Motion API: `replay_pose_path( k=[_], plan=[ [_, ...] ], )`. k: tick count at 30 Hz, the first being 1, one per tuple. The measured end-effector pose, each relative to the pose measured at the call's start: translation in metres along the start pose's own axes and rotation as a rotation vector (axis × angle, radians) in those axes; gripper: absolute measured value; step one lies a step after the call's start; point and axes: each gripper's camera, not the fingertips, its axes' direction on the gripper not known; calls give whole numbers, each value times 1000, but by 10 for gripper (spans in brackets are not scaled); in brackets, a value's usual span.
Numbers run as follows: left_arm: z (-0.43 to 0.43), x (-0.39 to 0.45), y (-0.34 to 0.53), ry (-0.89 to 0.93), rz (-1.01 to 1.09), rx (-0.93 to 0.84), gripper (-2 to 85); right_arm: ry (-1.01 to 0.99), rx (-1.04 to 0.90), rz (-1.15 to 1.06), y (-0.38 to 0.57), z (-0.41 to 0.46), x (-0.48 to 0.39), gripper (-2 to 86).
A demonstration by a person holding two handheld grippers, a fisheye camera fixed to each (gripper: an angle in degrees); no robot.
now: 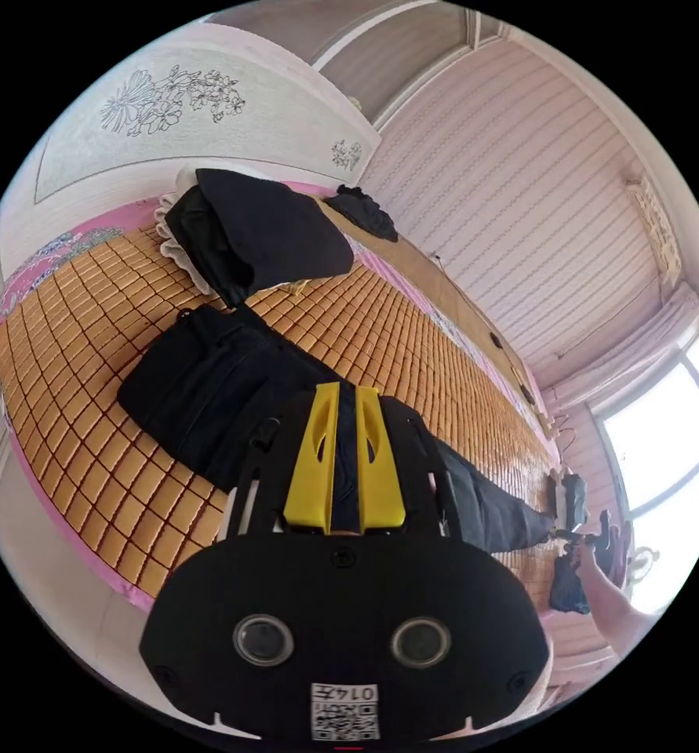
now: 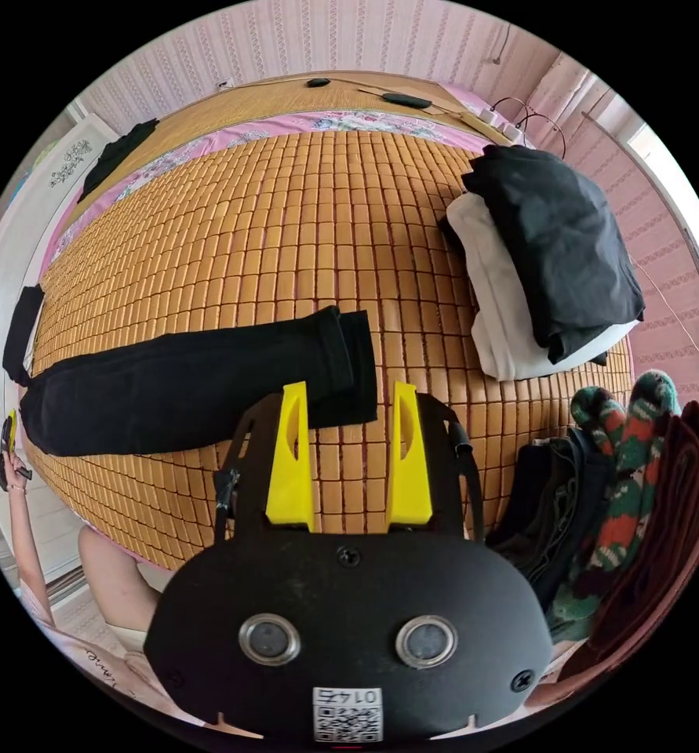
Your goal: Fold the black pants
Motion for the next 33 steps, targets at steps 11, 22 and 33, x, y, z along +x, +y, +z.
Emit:
replay_pose_path(
  k=[11, 22, 33],
  plan=[
    [100, 113, 19, -432, 392, -358, -10, -22, -7, -49, 40, 18, 12, 64],
    [50, 149, 102, -291, 536, -484, -10, 5, -9, -20, 224, -9, 73, 78],
    [55, 294, 129, 4, 913, -416, 37, -40, 47, 25, 251, -3, 93, 94]
  ],
)
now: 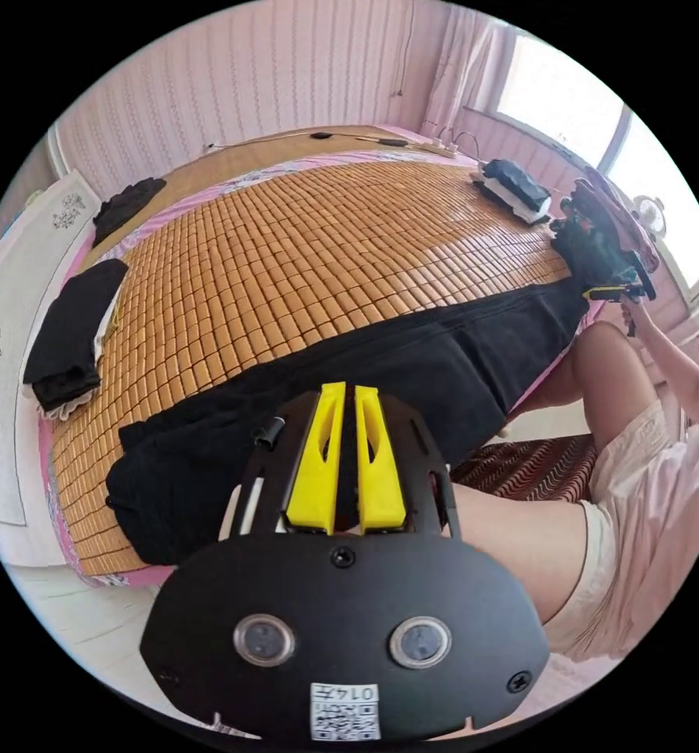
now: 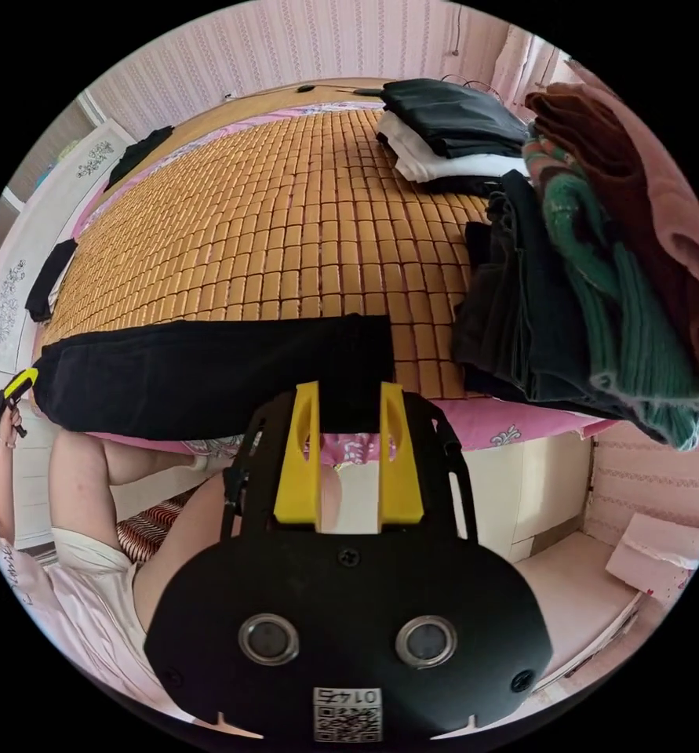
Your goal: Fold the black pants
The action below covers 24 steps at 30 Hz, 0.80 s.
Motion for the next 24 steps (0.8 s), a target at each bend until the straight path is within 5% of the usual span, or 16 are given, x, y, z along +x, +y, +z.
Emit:
replay_pose_path(
  k=[7, 12, 20, 24],
  plan=[
    [68, 46, -66, 0, 201, -150, 90, 4, 46, -33, 15, -24, 2, -4],
    [89, 63, -81, -25, 254, -198, 85, -27, -22, 117, 26, -36, 44, 2],
    [92, 56, -76, 36, 220, -205, 78, -31, 54, 52, 3, 8, 22, 82],
    [93, 52, -74, 111, 159, -231, 5, 4, -24, 43, -15, 51, 13, 51]
  ],
)
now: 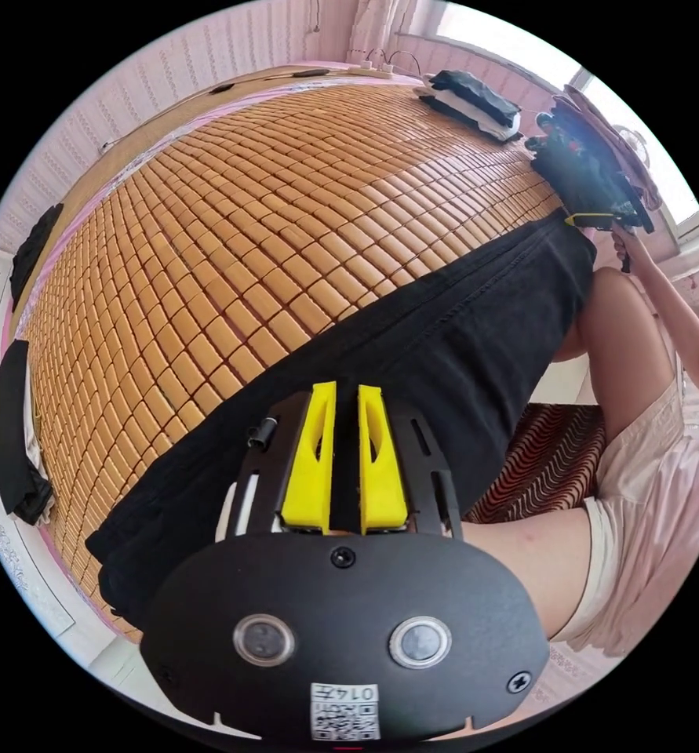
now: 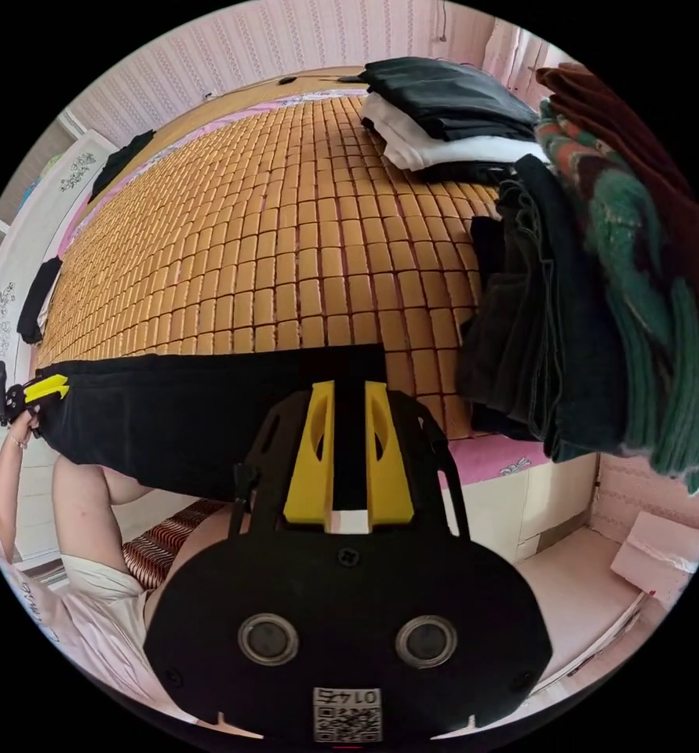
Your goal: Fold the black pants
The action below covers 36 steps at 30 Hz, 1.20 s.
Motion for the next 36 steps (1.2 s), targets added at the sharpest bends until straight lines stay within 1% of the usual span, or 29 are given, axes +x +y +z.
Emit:
replay_pose_path(
  k=[2, 4, 6, 10, 13, 16, 17, 19, 22, 24, 25, 26, 27, 28, 30, 31, 33, 35, 36],
  plan=[
    [-2, 3, 4, -21, 8, 8, -4, 57, 31, -18, 1, -4, -9, 15],
    [-7, 4, 9, -51, 16, 39, -7, 63, 56, -35, 6, -10, -14, 1],
    [-14, 1, 17, -43, -3, 71, -9, 44, 82, -26, 9, -16, -14, -4],
    [-33, 6, 29, -87, 6, 129, -10, -22, 144, -16, 6, -25, -16, -8],
    [-42, 4, 34, -99, -22, 184, -10, 25, 84, -18, -11, -2, -22, -8],
    [-23, 2, 30, -118, -34, 132, -10, 37, -48, 13, -28, 51, -24, -7],
    [-7, 4, 28, -128, -28, 63, -10, 27, -28, 30, -30, 58, -27, -7],
    [-8, 5, 35, -155, -35, 86, -10, 25, -11, 61, -31, 59, -32, -6],
    [-17, 0, 52, -128, -83, 113, -9, 103, 31, 37, -17, 51, -52, -6],
    [-34, 0, 75, -110, -116, 174, -8, 80, 45, 3, -1, 49, -69, -8],
    [-38, 0, 82, -103, -127, 191, -8, 36, 35, -40, 11, 56, -82, -9],
    [-46, 1, 97, -85, -149, 226, -8, 33, -33, -84, 18, 73, -95, -9],
    [-53, 3, 116, -65, -172, 261, -9, 67, -81, -99, 21, 84, -101, -9],
    [-56, 3, 126, -66, -188, 274, -9, 162, -136, -135, 26, 106, -111, -9],
    [-66, 1, 170, -82, -258, 302, -9, 203, -93, -164, 31, 117, -125, -9],
    [-69, 0, 182, -86, -281, 311, -9, 215, -105, -167, 29, 122, -133, -9],
    [-83, -11, 234, -94, -373, 348, -7, 251, -139, -184, 22, 128, -150, -9],
    [-93, -24, 275, -121, -446, 368, -3, 360, -139, -258, 14, 126, -183, -9],
    [-100, -36, 302, -150, -497, 376, 1, 379, -121, -282, 12, 122, -194, -9]
  ],
)
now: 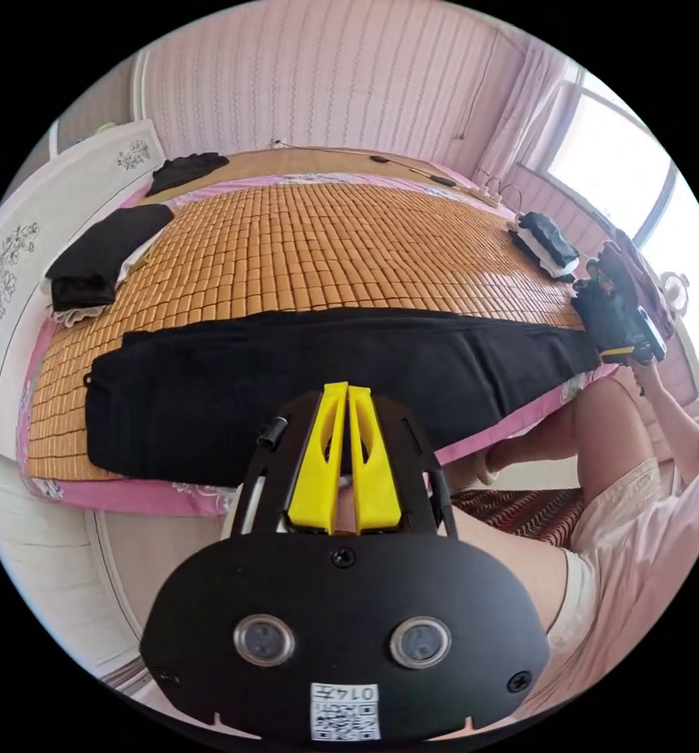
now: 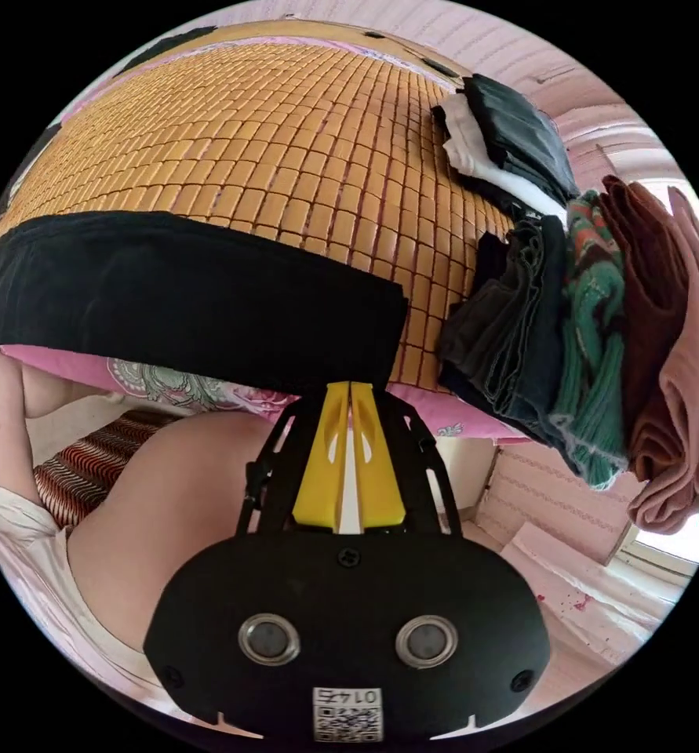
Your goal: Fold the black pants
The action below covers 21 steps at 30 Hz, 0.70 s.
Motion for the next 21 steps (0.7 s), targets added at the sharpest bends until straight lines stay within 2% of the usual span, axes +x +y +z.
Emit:
replay_pose_path(
  k=[4, 7, 10, 13, 15, 17, 19, 21],
  plan=[
    [-34, -80, 26, -96, -154, 59, 42, 14, 192, -215, -47, -63, -83, -6],
    [-50, -146, 26, -138, -247, 81, 52, -128, 344, -428, -91, -106, -174, 7],
    [-52, -200, 15, -153, -300, 96, 72, -298, 457, -612, -132, -138, -275, 65],
    [-36, -238, 0, -124, -342, 58, 123, -387, 467, -735, -168, -152, -367, 92],
    [-6, -254, -11, -53, -339, -92, 132, -387, 450, -782, -186, -147, -413, 92],
    [13, -255, -10, -85, -331, -170, 122, -320, 363, -829, -207, -123, -462, 87],
    [14, -255, -4, -59, -327, -133, 99, -310, 297, -858, -218, -106, -485, 71],
    [4, -253, 3, -42, -297, -87, 63, -329, 310, -851, -224, -107, -489, 46]
  ],
)
